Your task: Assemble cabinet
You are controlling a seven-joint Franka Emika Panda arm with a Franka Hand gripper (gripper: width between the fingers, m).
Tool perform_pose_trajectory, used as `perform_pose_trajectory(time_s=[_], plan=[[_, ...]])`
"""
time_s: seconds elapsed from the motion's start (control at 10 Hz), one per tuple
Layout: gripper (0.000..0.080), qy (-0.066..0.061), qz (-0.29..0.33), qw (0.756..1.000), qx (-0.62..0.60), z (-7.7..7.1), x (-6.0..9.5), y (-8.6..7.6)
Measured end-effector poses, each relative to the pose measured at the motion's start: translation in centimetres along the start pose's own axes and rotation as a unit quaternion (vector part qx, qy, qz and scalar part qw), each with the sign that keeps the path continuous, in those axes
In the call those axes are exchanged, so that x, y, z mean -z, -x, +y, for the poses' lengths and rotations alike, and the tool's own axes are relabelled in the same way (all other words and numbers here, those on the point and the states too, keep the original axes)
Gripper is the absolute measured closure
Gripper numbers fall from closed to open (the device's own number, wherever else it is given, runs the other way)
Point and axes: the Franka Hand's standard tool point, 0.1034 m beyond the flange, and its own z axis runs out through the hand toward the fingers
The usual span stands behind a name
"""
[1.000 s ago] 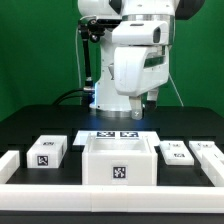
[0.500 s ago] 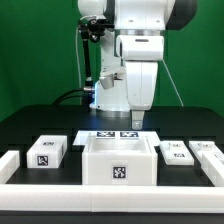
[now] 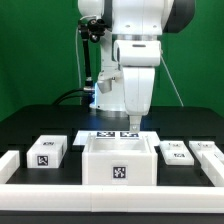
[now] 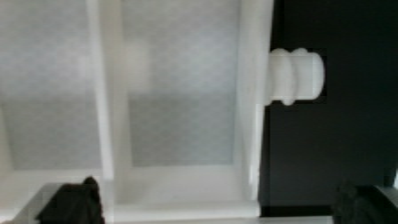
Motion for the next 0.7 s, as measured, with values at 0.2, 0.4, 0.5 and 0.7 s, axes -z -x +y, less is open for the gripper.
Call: perform_pose_trajectory(time_s=[0.2, 0.4, 0.5, 0.7], plan=[[0.0150, -0.018, 0.003, 1.000, -0.005, -1.0, -2.0, 0.2], [0.0150, -0.027, 0.005, 1.000, -0.005, -1.5, -3.4, 0.1], [0.0150, -0.029, 0.006, 1.000, -0.006, -1.7, -4.0, 0.1], [0.0252, -0.030, 0.006, 1.000, -0.007, -1.7, -4.2, 0.2]])
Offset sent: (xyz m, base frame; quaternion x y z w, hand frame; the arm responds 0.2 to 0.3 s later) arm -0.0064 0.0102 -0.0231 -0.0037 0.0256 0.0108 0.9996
